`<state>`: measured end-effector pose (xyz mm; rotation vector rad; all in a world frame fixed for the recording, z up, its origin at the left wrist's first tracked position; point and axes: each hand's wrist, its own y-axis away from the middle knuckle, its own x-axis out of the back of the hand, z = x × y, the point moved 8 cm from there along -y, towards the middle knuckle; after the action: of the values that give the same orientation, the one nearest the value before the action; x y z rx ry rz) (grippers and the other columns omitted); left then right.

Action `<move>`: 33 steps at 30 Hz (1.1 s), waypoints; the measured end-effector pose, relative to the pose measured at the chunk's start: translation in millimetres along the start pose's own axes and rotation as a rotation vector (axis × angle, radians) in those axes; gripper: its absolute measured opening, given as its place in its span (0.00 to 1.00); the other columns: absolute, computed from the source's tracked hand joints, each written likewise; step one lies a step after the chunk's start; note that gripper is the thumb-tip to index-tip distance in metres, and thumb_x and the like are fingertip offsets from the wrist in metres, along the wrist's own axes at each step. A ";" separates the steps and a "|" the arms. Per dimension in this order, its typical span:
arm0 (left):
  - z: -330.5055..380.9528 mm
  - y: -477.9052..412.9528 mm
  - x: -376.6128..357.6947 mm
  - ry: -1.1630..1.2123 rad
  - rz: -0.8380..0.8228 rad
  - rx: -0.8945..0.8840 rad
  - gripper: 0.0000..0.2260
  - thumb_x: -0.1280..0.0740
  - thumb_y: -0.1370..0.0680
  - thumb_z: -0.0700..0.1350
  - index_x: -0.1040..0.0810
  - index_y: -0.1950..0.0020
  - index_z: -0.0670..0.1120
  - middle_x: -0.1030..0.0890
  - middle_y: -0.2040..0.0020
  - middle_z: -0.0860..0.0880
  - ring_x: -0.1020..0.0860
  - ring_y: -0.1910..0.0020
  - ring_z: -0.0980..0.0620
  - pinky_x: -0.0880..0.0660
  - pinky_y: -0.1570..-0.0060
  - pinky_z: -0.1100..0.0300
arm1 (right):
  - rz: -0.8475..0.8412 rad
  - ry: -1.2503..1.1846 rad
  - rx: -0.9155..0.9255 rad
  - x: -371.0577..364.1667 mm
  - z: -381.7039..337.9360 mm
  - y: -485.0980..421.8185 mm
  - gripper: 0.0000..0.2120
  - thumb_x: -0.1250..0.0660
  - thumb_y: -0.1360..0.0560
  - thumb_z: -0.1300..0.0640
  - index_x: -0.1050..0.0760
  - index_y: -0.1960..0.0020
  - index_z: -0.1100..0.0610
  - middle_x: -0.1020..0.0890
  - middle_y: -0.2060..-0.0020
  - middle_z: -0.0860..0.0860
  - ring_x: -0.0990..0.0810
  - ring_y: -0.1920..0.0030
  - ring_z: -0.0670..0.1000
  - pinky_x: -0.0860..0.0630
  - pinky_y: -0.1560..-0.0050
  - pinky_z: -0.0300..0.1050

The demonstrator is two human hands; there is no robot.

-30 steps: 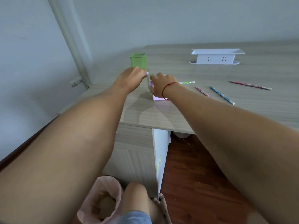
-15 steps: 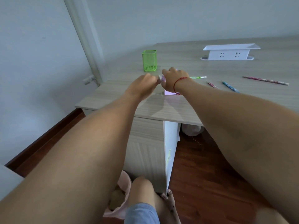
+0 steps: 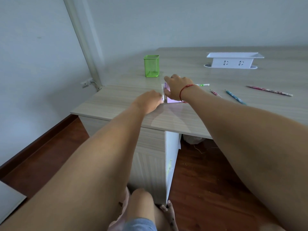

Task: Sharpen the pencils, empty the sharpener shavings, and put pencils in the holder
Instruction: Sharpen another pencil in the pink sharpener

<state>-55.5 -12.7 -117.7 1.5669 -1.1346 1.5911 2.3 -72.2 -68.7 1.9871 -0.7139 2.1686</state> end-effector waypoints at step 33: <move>-6.9 -12.7 73.5 -0.092 0.334 -0.054 0.14 0.45 0.18 0.45 0.25 0.51 0.38 0.22 0.56 0.34 0.23 0.56 0.34 0.38 0.66 0.52 | -0.060 -0.002 -0.086 0.3 3.5 -10.8 0.20 0.46 0.20 0.50 0.32 0.32 0.57 0.28 0.35 0.59 0.27 0.35 0.63 0.28 0.39 0.53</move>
<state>-54.6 -10.9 -42.8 1.4854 -1.5416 1.6939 9.6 -64.2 -65.5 1.9433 -0.7250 2.0658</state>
